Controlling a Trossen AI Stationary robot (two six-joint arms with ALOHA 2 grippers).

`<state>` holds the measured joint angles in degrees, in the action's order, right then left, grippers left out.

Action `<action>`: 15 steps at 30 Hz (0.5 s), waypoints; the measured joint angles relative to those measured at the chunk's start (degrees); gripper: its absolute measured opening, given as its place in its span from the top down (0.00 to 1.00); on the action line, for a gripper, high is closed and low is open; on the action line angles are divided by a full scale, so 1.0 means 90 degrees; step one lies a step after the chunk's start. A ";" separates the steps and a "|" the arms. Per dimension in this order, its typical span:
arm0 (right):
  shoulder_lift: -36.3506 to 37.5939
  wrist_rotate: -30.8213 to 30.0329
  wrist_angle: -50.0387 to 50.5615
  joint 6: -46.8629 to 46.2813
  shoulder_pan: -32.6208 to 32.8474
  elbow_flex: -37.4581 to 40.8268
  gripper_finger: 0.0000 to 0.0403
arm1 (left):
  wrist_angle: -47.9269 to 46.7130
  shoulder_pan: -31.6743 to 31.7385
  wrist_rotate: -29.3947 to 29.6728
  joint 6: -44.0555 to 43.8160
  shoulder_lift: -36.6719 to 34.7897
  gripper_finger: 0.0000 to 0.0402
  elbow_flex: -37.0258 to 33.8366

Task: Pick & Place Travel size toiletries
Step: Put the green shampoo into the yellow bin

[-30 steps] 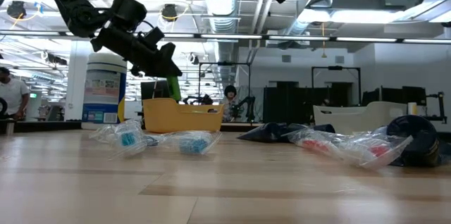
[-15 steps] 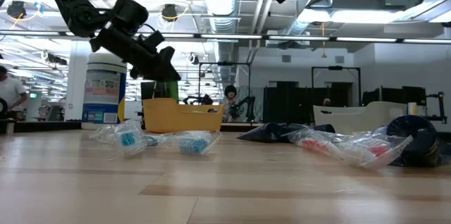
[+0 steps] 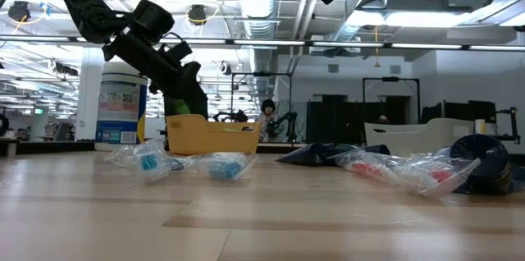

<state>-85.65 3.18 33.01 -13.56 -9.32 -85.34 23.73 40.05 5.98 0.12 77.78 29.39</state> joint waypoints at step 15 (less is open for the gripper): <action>-0.0005 -0.0270 0.0900 0.0000 -0.0024 0.0000 0.49 | -0.1268 -0.0545 0.0494 -0.0046 -0.0479 0.31 0.0497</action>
<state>-85.69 0.75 41.11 -13.56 -9.54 -85.34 12.31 35.15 10.42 -0.30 73.47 33.86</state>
